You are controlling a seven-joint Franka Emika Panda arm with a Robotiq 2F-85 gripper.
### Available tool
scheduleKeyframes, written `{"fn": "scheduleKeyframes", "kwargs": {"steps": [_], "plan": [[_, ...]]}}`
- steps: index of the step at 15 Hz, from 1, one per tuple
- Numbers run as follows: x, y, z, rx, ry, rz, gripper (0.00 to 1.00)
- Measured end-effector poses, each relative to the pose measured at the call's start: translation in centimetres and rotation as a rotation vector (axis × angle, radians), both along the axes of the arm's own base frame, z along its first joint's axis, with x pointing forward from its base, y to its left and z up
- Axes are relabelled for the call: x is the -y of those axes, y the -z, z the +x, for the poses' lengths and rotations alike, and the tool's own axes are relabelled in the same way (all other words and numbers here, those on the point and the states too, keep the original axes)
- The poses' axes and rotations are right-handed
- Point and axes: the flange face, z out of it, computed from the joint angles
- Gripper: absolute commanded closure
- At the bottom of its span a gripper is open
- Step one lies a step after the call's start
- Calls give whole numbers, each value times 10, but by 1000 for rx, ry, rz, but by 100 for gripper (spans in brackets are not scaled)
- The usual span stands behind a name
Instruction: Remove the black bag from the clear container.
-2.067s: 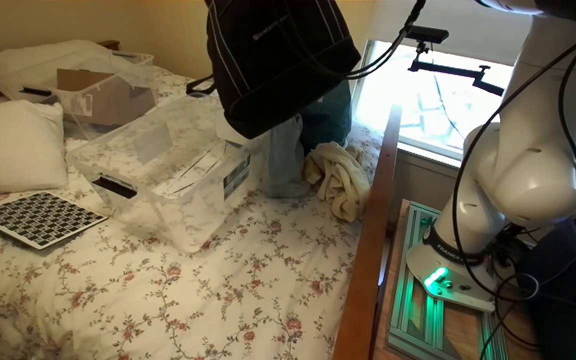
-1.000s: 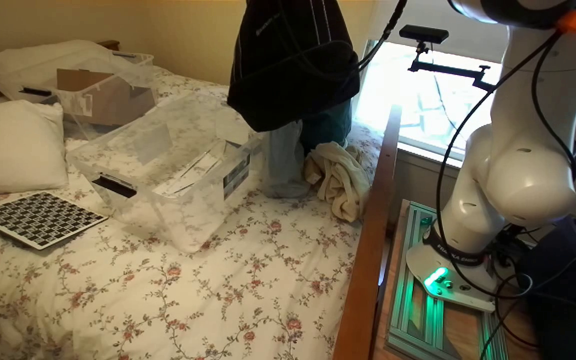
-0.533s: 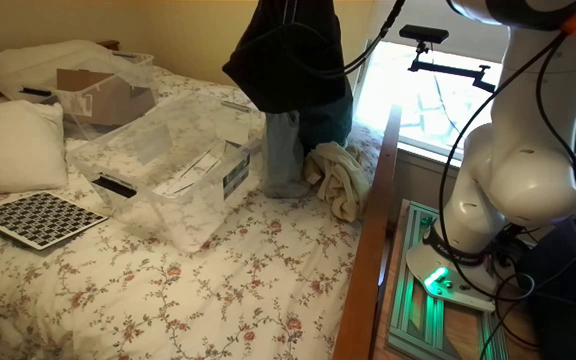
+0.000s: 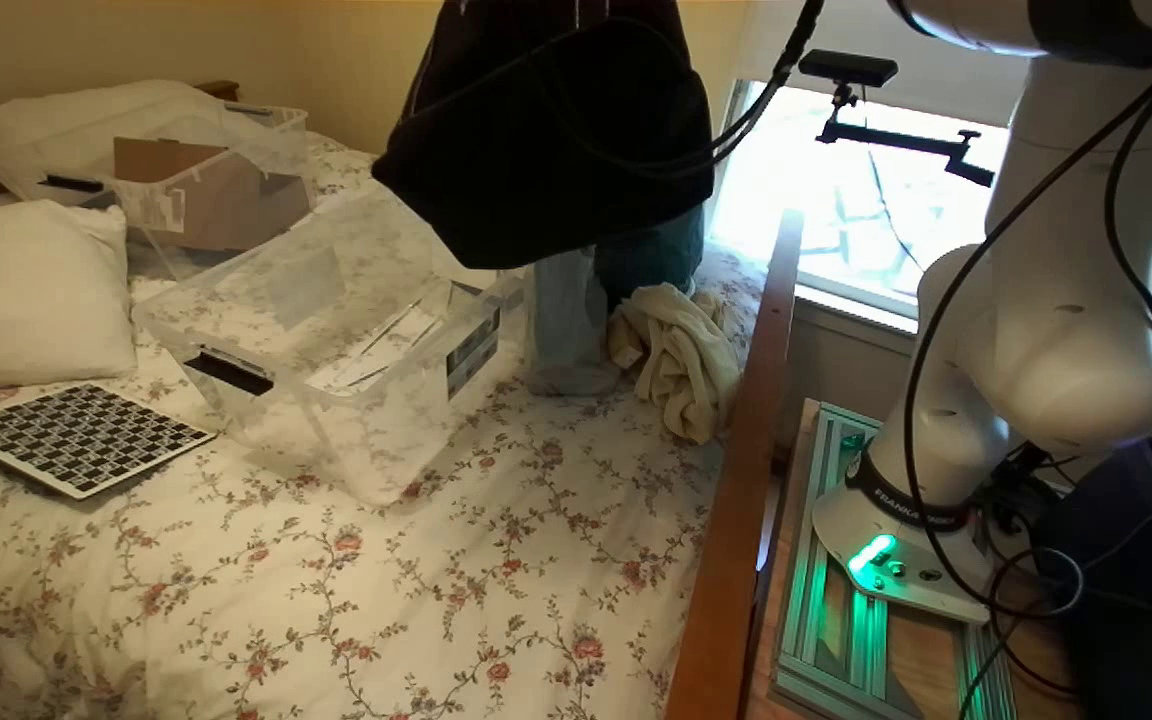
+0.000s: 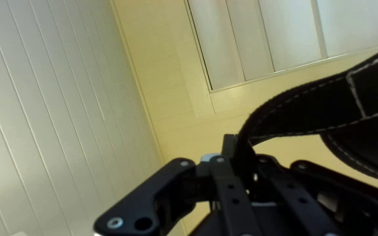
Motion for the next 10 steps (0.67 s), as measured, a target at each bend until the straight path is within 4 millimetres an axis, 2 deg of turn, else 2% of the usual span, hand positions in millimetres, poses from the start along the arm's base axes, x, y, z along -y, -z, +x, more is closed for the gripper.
{"fn": "scheduleKeyframes", "kwargs": {"steps": [3,10], "plan": [[-28,-2,-10,-25,-51,17,99],[-73,-15,-44,-66,-177,115,99]]}}
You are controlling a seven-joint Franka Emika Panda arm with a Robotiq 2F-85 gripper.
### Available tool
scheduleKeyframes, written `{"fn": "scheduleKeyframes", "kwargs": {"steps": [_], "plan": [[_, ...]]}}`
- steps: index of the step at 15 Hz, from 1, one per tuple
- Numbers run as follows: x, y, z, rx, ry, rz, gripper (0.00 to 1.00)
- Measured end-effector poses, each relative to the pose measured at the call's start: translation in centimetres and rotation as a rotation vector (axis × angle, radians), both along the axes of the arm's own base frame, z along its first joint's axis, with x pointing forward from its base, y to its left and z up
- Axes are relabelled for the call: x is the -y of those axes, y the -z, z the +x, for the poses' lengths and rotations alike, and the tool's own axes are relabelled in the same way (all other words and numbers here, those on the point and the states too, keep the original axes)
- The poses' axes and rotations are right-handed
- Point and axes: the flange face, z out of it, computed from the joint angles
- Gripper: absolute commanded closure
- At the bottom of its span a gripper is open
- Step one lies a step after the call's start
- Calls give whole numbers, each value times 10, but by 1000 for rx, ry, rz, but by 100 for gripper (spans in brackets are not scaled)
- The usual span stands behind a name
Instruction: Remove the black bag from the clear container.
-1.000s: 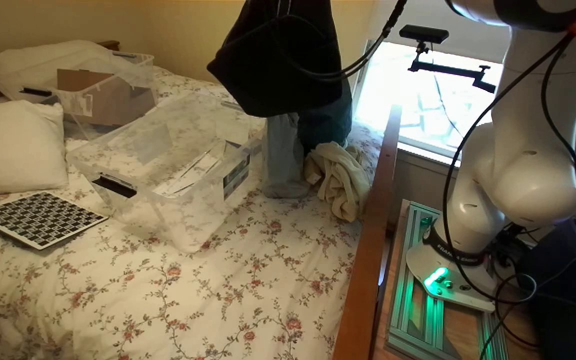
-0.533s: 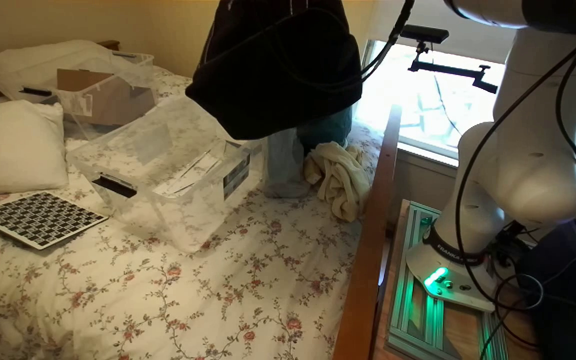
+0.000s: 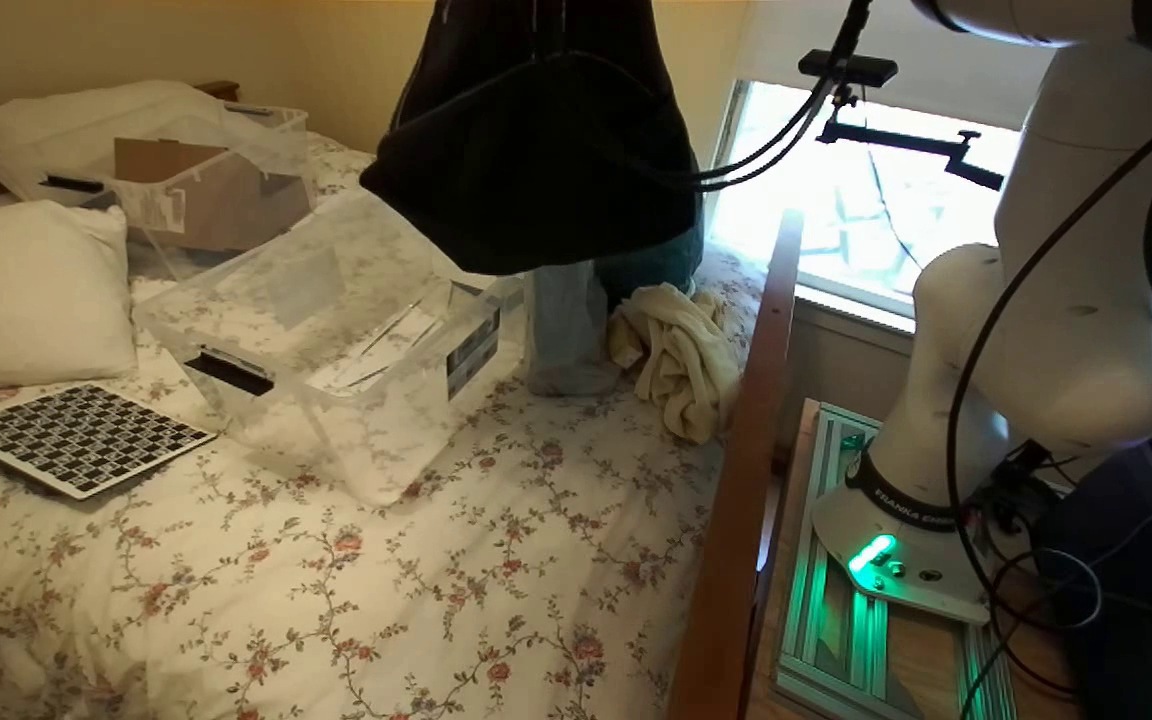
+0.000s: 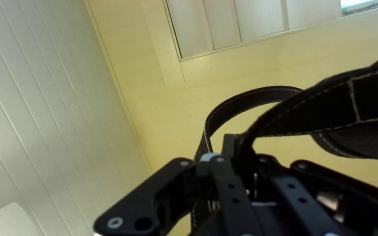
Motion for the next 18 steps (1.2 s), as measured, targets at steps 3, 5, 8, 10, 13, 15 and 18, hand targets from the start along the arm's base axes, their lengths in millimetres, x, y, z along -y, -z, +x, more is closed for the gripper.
{"fn": "scheduleKeyframes", "kwargs": {"steps": [3,5,8,10,13,15,18], "plan": [[-18,-4,-14,-51,-79,68,99],[-28,-4,-22,-114,-135,120,99],[-37,1,-30,-219,-193,191,99],[-39,8,-33,-294,-215,232,99],[-41,23,-33,-408,-237,285,99],[-43,35,-32,-486,-257,316,99],[-45,52,-29,-593,-289,352,99]]}}
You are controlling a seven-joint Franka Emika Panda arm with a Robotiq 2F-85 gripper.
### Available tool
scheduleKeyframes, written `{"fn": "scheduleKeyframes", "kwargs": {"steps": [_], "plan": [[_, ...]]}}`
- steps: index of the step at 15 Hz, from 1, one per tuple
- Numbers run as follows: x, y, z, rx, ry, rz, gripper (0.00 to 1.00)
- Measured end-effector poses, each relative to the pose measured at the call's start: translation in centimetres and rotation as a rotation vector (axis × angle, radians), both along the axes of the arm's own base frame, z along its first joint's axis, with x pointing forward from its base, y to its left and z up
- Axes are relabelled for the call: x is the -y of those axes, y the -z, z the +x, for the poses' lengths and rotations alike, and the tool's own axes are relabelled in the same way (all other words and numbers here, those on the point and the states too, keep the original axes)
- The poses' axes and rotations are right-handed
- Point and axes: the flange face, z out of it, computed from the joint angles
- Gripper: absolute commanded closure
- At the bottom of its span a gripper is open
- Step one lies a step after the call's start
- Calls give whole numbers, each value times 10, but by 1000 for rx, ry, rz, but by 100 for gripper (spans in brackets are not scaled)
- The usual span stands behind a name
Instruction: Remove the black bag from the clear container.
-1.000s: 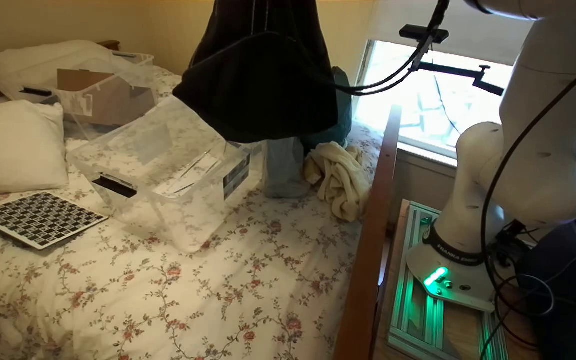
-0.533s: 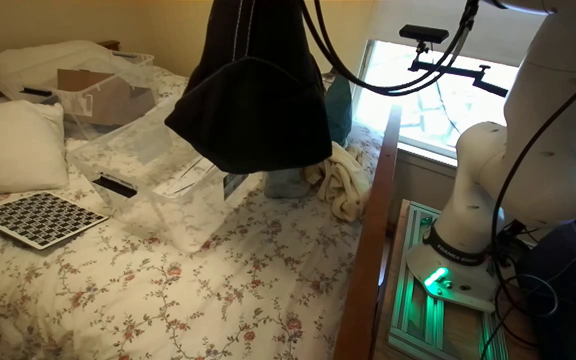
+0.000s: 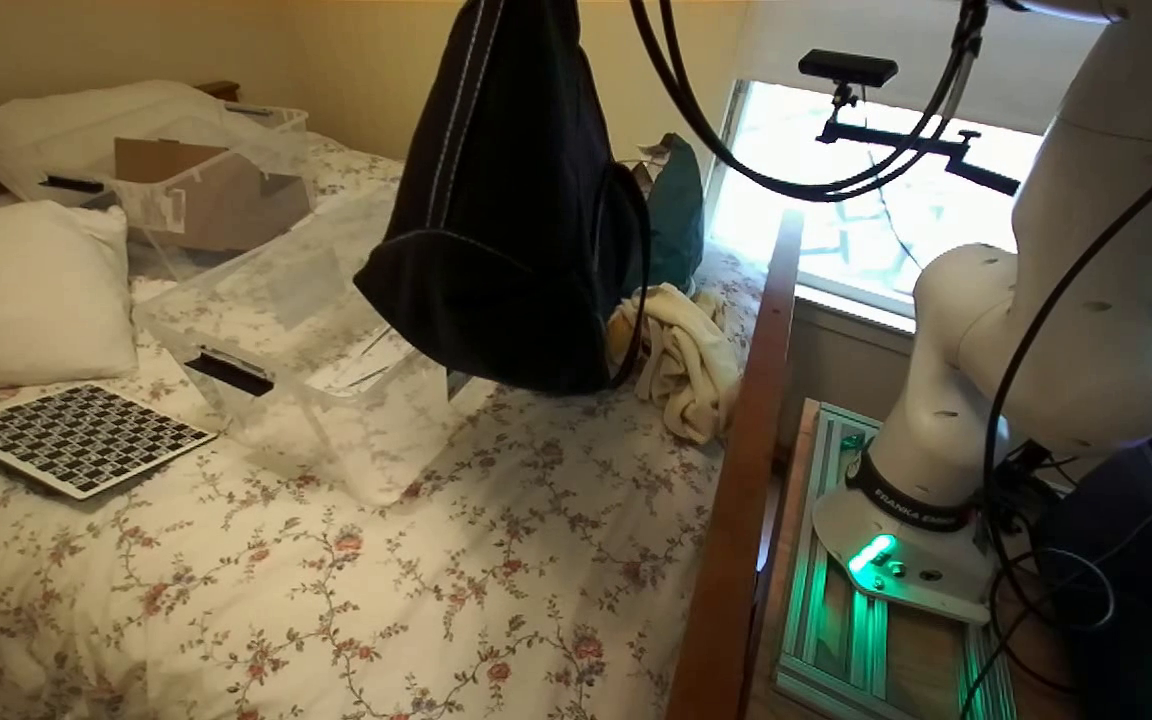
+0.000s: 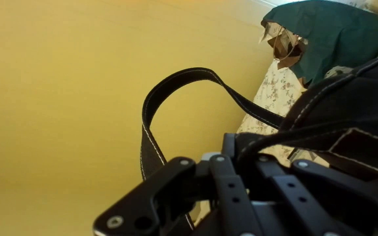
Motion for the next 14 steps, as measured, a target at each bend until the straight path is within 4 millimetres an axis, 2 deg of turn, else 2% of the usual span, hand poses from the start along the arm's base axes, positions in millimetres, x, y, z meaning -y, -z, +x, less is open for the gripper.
{"fn": "scheduleKeyframes", "kwargs": {"steps": [9,14], "plan": [[1,28,-13,-326,-84,97,99],[4,34,-15,-451,-123,127,99]]}}
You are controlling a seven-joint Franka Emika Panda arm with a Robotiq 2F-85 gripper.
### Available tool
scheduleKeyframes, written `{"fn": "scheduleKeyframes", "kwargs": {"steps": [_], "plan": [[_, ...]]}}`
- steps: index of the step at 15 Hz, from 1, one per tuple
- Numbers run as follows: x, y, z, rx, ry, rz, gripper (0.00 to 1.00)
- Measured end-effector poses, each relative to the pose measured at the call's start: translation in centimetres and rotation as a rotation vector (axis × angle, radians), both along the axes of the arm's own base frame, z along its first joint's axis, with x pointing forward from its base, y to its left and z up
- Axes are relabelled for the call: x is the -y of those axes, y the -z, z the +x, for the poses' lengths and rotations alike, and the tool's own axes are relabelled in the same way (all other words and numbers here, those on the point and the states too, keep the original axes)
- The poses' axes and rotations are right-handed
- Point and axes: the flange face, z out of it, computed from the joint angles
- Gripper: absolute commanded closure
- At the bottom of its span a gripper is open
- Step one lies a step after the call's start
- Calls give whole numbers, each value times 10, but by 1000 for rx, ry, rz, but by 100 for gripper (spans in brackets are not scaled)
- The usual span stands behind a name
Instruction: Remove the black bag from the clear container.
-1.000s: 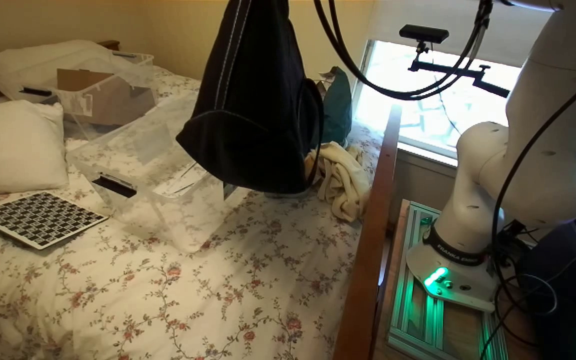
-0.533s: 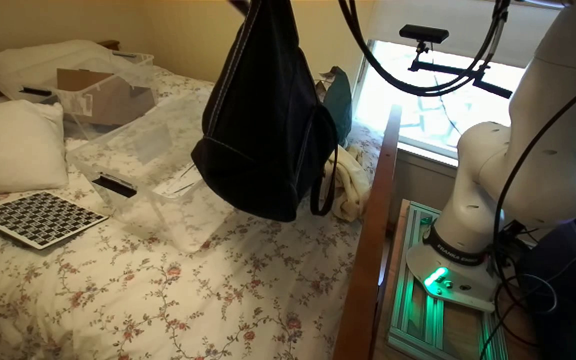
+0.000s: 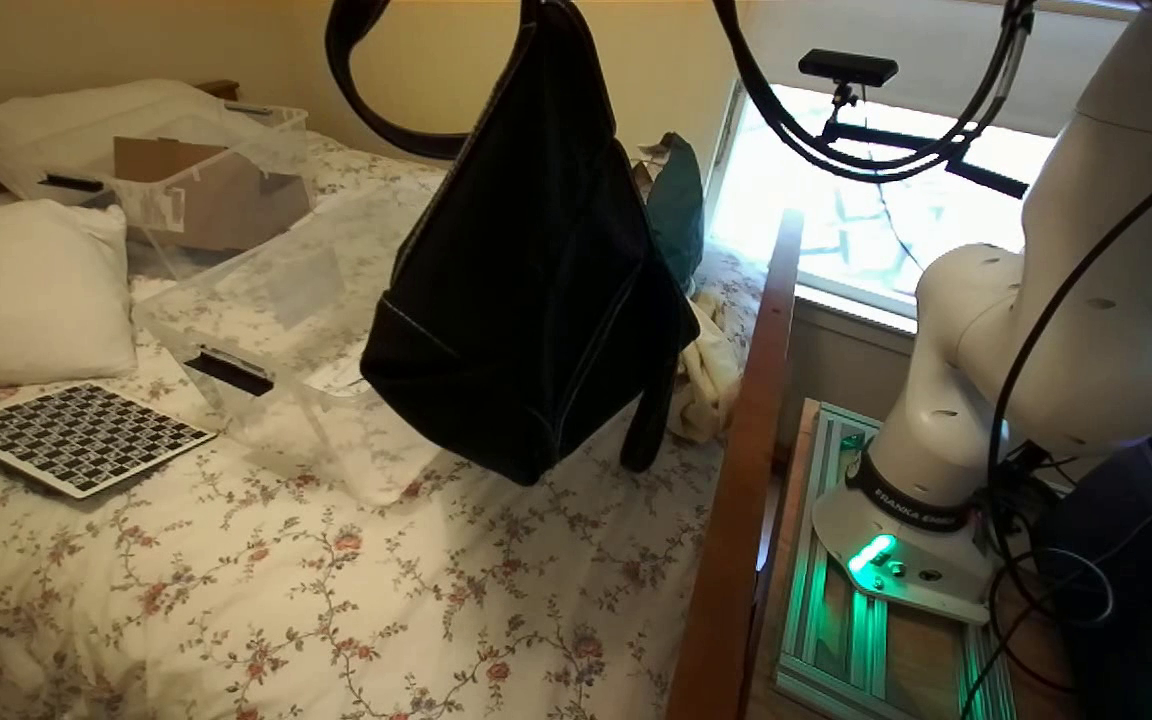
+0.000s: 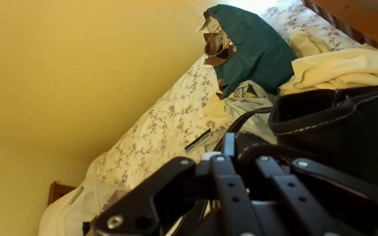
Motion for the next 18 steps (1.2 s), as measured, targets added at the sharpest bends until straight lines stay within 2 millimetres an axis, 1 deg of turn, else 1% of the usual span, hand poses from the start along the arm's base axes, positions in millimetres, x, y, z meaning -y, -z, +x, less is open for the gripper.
{"fn": "scheduleKeyframes", "kwargs": {"steps": [5,11,18], "plan": [[-1,2,0,-126,-87,65,99],[3,12,2,-291,-151,112,99],[1,20,-1,-402,-202,147,99]]}}
